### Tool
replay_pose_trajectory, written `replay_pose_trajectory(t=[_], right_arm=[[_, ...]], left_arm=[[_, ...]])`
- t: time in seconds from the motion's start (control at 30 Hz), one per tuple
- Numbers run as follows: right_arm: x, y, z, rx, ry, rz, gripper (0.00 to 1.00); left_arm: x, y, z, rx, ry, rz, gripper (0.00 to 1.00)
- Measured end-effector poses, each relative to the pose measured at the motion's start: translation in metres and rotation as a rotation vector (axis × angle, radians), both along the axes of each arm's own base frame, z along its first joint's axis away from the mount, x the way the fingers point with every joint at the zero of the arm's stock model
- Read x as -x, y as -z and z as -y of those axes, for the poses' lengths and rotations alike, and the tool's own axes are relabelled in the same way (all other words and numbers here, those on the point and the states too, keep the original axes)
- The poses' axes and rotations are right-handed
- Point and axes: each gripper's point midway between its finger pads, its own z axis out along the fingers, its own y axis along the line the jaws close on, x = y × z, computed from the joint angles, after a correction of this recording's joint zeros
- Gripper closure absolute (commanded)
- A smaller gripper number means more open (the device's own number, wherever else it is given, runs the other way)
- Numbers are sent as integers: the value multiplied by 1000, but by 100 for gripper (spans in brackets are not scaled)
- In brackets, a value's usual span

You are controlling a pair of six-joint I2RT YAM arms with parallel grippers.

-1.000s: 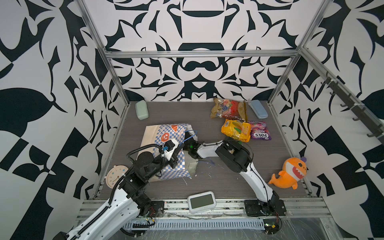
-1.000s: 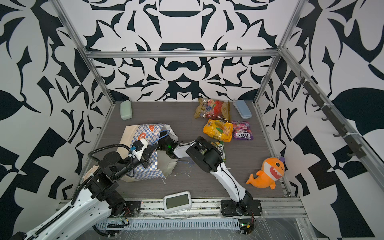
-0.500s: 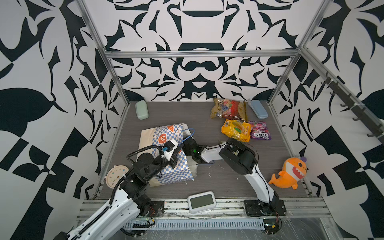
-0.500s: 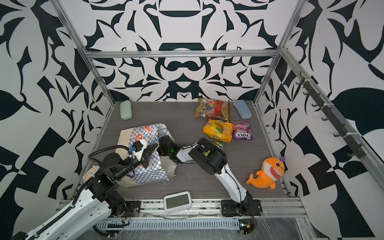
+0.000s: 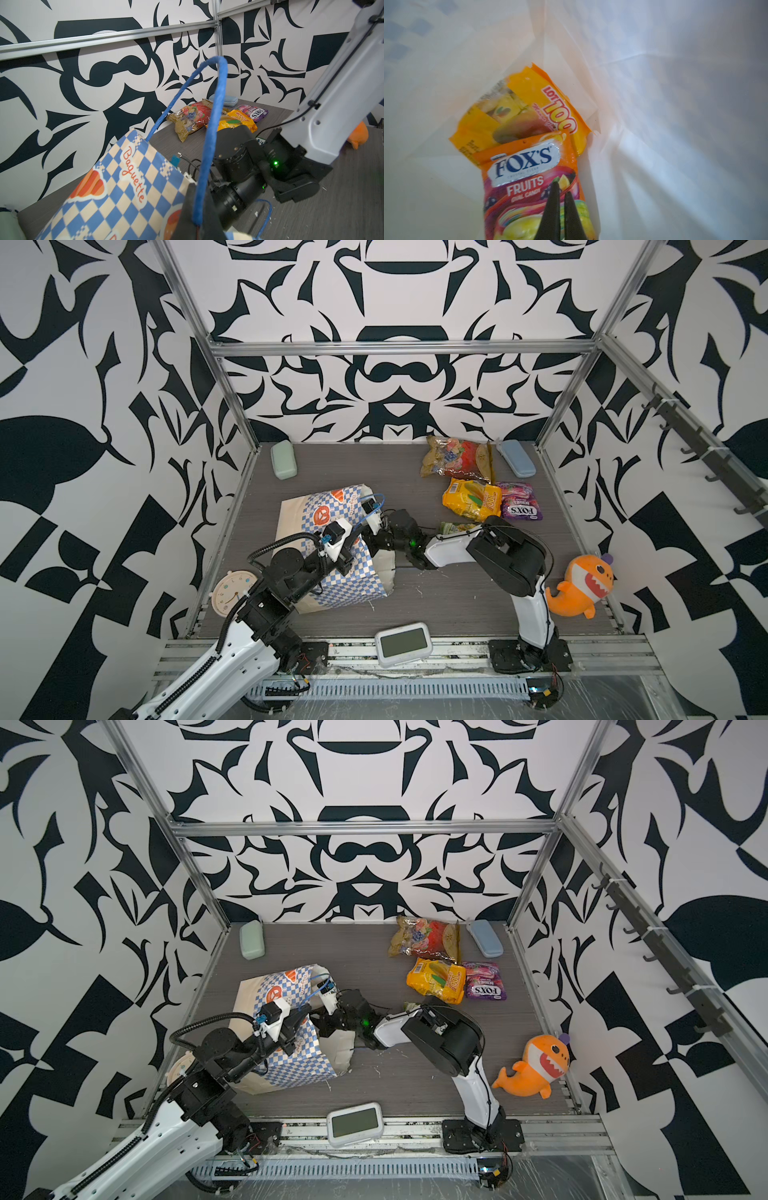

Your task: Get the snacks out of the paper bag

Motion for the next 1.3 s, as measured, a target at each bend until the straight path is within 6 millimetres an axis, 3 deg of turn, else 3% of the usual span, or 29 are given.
replay_pose_trajectory(t=[0.37,0.5,0.57,0.7,0.8,0.9,1.0,1.1,1.2,1.3], right_arm=[[17,-6,41,16,32,-39,100],[29,-17,47,44,-1,0,100],[47,-28,45,47,-45,43,100],[104,-44,34,30,-174,121,100],[131,-46,29,32,-219,169,100],[144,-43,26,28,-231,201,100],[141,-40,24,38,-201,220,100],[124,-40,27,63,-108,251,100],[108,-45,40,91,0,291,100],[88,-56,58,111,120,325,100]], left_arm=[[-3,8,6,-28,23,-11,100],[-13,12,6,-32,28,-20,100],[-27,12,3,-21,19,-28,100],[-62,13,-2,4,17,-71,100],[-76,18,12,-1,83,-95,100],[-94,11,29,-2,151,-94,100],[-116,-5,44,24,209,-61,100],[-128,-16,55,49,260,-51,100],[-122,-28,55,73,281,-25,100],[-103,-43,48,90,285,6,100]])
